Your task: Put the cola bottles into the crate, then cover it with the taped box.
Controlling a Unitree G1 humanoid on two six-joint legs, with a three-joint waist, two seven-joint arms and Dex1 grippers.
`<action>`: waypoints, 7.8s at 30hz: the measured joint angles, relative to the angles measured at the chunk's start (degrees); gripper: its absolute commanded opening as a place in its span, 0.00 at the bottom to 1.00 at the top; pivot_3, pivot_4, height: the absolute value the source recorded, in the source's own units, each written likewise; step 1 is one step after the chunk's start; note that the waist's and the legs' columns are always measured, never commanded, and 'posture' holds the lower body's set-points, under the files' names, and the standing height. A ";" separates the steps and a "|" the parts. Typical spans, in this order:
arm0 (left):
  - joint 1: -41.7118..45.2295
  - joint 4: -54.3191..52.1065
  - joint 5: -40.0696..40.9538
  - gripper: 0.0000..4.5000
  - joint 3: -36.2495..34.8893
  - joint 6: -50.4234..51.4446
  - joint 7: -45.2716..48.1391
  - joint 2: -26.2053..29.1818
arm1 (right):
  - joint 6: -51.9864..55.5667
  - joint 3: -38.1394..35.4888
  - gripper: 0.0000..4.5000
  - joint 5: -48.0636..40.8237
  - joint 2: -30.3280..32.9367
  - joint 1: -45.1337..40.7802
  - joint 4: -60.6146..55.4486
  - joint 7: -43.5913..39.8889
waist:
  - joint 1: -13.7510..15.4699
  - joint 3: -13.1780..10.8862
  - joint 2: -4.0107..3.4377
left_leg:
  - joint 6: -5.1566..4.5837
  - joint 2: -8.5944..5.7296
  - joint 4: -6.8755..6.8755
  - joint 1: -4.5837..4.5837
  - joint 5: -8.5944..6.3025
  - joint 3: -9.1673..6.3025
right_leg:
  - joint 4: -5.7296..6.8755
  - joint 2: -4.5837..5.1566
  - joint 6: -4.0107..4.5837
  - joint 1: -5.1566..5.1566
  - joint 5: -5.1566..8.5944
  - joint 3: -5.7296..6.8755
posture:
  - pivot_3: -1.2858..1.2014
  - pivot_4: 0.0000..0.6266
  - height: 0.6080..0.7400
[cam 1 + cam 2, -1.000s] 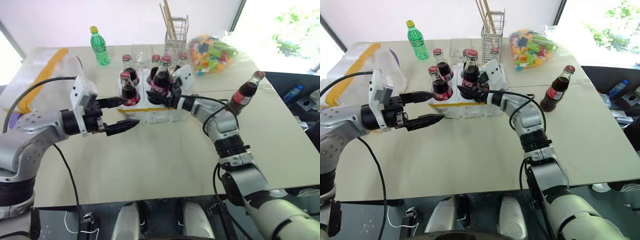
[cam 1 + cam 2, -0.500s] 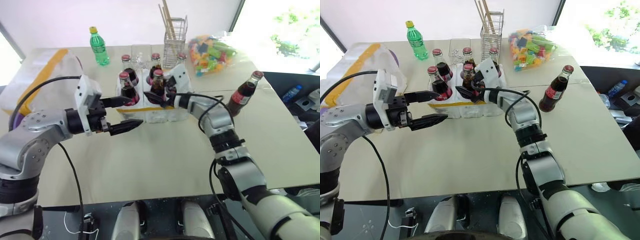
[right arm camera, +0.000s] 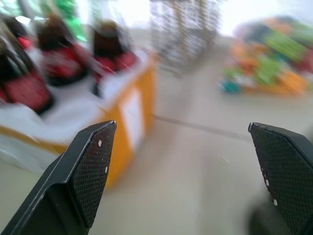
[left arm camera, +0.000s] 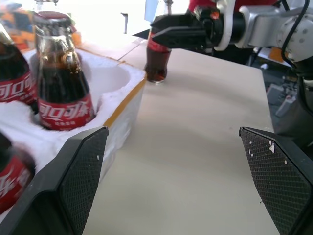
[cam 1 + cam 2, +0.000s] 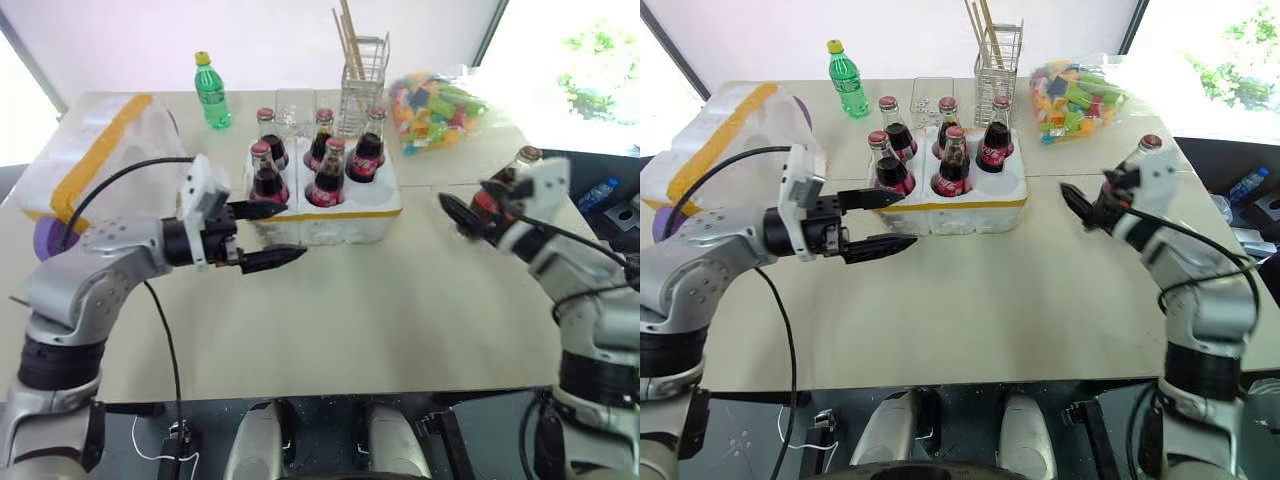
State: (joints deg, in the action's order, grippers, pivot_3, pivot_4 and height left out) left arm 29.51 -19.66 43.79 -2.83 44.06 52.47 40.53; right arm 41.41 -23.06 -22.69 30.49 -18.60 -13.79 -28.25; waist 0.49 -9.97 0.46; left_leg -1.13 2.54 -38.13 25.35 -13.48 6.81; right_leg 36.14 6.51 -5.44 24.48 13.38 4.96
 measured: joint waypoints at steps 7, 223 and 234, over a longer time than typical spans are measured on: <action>3.54 3.14 -2.50 1.00 3.76 -2.18 2.21 -2.58 | -4.88 -4.39 0.99 3.64 0.62 1.47 4.40 7.88 | -0.17 0.00 0.00 | -0.01 -0.01 -0.03 0.00 0.01 -0.01 | 0.00 -0.02 0.00 -0.01 0.00 -0.01 | 0.52 0.24 0.97; 20.05 28.83 -83.52 0.08 19.61 -58.06 -32.14 14.49 | 9.03 4.85 1.00 -27.12 21.65 -15.16 -1.78 -21.39 | 0.34 -0.34 -0.03 | -0.17 0.15 -0.16 0.09 -0.10 0.69 | 0.32 0.11 0.15 0.38 0.04 -0.13 | 0.52 0.24 0.97; 17.85 28.34 -85.77 0.08 19.19 -59.49 -31.22 13.74 | 8.71 4.49 1.00 -27.59 23.17 -12.53 -3.00 -21.27 | 0.16 -0.34 -0.03 | -0.17 0.18 -0.14 0.08 -0.11 0.69 | 0.33 0.08 0.15 0.40 0.04 -0.13 | 0.52 0.24 0.97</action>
State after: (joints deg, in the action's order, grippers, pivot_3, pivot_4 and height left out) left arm 47.35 8.68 -41.98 16.36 -15.43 21.25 54.27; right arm 50.12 -18.57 -50.28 53.66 -31.13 -16.79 -49.51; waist 0.65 -10.30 0.43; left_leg -1.31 2.71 -38.26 25.43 -13.59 7.50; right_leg 36.46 6.59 -5.29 24.88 13.42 4.82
